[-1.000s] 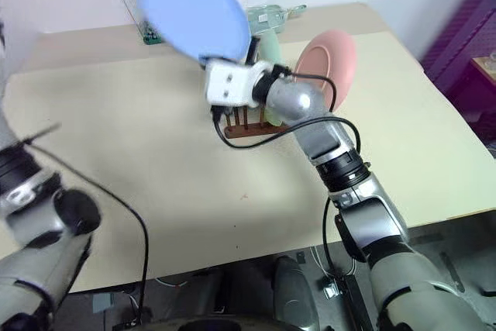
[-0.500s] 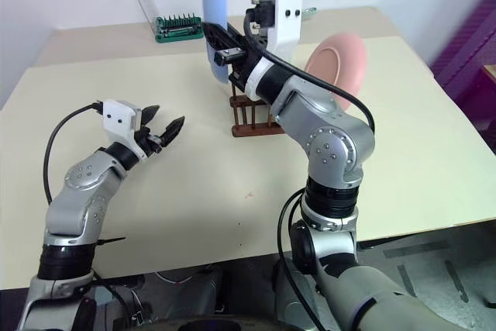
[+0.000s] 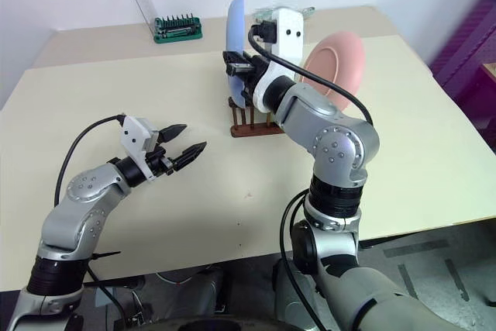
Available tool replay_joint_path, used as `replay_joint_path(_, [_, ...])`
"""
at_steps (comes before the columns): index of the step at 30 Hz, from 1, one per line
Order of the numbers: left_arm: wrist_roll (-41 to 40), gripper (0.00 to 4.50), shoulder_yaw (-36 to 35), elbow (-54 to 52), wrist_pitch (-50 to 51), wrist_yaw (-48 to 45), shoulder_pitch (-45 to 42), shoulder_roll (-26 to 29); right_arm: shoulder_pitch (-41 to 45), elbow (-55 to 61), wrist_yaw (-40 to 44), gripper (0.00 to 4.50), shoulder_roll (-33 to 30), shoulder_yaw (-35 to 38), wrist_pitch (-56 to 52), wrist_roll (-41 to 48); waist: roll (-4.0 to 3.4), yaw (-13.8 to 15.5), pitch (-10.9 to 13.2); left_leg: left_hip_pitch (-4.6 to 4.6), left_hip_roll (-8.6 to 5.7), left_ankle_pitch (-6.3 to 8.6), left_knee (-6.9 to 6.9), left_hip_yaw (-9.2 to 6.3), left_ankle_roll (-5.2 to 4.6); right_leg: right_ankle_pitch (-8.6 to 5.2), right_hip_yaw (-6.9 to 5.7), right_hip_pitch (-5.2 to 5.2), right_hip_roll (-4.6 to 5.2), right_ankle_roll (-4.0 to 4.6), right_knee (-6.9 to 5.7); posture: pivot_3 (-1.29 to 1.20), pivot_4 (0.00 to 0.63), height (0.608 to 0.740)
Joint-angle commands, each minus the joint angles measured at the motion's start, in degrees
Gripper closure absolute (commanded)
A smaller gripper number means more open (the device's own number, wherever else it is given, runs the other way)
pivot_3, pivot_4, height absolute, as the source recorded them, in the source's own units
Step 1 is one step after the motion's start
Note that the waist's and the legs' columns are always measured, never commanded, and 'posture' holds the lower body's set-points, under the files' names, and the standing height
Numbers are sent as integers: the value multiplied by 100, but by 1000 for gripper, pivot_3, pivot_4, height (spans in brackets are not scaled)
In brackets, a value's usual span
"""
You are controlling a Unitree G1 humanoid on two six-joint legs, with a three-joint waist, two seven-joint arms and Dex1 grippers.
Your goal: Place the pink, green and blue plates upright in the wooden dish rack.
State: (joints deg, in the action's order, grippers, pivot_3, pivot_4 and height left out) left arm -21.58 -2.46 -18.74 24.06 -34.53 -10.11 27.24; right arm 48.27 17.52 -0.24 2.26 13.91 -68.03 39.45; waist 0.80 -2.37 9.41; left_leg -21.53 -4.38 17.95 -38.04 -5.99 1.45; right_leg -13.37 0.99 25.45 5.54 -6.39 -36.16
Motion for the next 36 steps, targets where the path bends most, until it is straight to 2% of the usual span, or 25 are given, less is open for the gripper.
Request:
replay_joint_path(1, [58, 1020, 20, -200, -4, 47, -62, 31, 232, -112, -22, 4500, 23, 123, -27, 206, 0, -3, 0, 0, 0, 0, 0, 0, 0, 0, 0, 0, 0, 0, 0, 0, 150, 740])
replay_joint_path(4, [76, 962, 34, -229, -2, 60, -47, 15, 266, -192, 17, 3417, -79, 33, 27, 129, -1, -5, 1, 0, 0, 0, 1, 0, 0, 0, 0, 1, -1, 0, 0, 0, 150, 740])
replay_joint_path(10, [74, 962, 87, -295, 32, 111, -29, -23, 300, -122, 302, 524, -517, -393, 285, -124, -1, -1, 1, 0, 0, 0, 1, 0, 0, 0, 0, 0, 0, 0, 1, 0, 150, 740])
replay_joint_path(14, [56, 962, 111, -316, 52, 109, -37, -36, 344, 291, 1216, 524, -1719, -1623, 1056, -893, -1, 18, 1, -1, -2, 1, -1, 2, -2, 0, -1, -2, 1, 0, 4, 0, 150, 740])
replay_joint_path(16, [49, 962, 113, -302, 64, 104, -71, -40, 369, 702, 1928, 524, -2436, -1989, 1542, -1126, -2, 20, 2, -1, -2, 1, -1, 4, -3, -1, -1, -1, 0, -1, 5, 0, 150, 740])
replay_joint_path(17, [50, 962, 121, -300, 63, 98, -81, -40, 357, 872, 2234, 524, -2750, -1978, 1791, -1172, -2, 20, 2, -2, -2, 2, 0, 5, -3, -1, -1, -1, 0, -2, 5, 0, 150, 740])
replay_joint_path(20, [70, 962, 157, -310, 49, 83, -93, -37, 268, 1042, 2704, 524, -3237, -1252, 2104, -829, 0, 34, 2, -1, -1, 3, 0, 5, -5, -1, -2, -4, 0, -2, 10, 0, 150, 740])
replay_joint_path(23, [56, 962, 252, -342, 42, -30, -113, -7, -1, 775, 2882, 1374, -4125, -56, 1852, -661, 2, 145, 3, 0, 0, 3, -4, 5, -5, -1, -2, -11, 1, -3, 14, 0, 150, 740])
replay_joint_path(26, [53, 962, 401, -366, 32, -203, -143, 37, -585, 453, 3083, 2895, -5024, 675, 1850, -847, 3, 309, 4, 1, -2, 10, -11, 7, -18, -1, -4, -27, 2, -2, 31, 0, 150, 740])
replay_joint_path(29, [-101, 962, 642, -420, 87, -649, -205, 137, -1715, 221, 3358, 4421, -5884, 1208, 2104, -1385, 2, 324, 4, 2, -1, 12, -11, 17, -22, -1, -2, -33, 3, -3, 40, 0, 150, 740])
replay_joint_path(33, [-108, 962, 817, -351, 78, -1009, -305, 267, -2881, 334, 3614, 4477, -6416, 1019, 2616, -2002, -10, 261, 1, 17, 13, 27, -9, 65, -48, 0, 18, -26, 1, -3, 27, 0, 150, 740])
replay_joint_path(36, [-21, 962, 854, -198, 26, -1019, -414, 233, -3129, 78, 3485, 4477, -6322, 515, 3026, -2413, -13, 192, 0, 30, 22, 32, -8, 92, -57, 0, 29, -25, -1, -4, 15, 0, 150, 740])
